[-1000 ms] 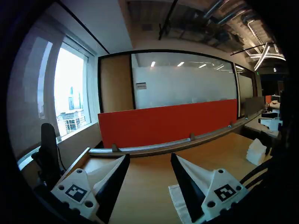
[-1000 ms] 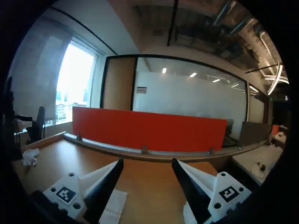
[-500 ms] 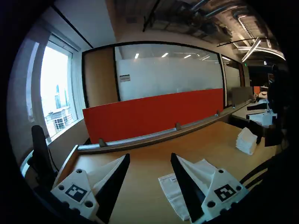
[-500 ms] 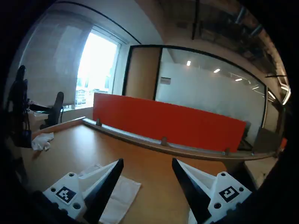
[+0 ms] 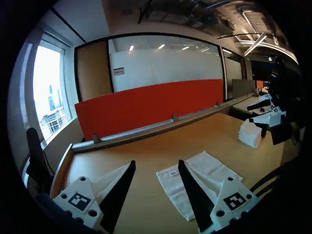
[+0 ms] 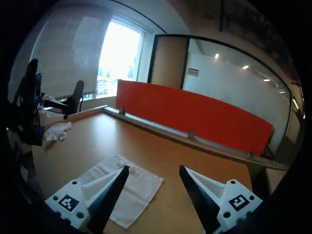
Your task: Fold towel
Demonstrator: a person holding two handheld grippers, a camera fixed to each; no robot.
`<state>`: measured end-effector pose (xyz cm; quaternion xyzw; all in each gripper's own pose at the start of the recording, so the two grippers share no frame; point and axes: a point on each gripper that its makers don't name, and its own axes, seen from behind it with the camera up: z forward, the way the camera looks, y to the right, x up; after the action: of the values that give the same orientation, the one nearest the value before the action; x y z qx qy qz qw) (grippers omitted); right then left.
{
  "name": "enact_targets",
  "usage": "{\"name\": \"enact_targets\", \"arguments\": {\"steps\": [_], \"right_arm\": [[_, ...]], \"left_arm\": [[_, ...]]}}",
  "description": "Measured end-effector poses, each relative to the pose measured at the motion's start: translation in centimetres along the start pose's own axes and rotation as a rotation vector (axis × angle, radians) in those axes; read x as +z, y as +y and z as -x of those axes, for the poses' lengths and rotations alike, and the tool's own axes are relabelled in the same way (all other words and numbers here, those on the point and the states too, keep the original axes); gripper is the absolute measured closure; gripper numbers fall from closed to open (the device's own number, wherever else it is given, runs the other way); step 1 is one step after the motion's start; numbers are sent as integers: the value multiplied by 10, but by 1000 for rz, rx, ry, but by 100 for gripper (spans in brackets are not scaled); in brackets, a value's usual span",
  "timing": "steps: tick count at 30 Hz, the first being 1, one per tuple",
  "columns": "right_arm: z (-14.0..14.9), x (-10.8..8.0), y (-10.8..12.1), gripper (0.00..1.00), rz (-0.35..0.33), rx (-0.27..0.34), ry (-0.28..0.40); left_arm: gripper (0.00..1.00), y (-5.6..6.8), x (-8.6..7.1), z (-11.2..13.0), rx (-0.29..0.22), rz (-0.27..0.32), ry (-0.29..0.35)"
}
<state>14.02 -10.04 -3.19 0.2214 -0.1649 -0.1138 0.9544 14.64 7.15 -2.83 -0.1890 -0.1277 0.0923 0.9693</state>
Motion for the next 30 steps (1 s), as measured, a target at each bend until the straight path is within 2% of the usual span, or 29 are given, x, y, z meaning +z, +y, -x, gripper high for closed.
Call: {"name": "enact_targets", "arguments": {"steps": [11,30], "right_arm": [[40,14,-25,0,-64,-19,-72],[134,42,-57,0,-129,-38,-208]], "left_arm": [[20,18,10,45,-6,39,-67],[20,56,30,154,11,128,-256]]}}
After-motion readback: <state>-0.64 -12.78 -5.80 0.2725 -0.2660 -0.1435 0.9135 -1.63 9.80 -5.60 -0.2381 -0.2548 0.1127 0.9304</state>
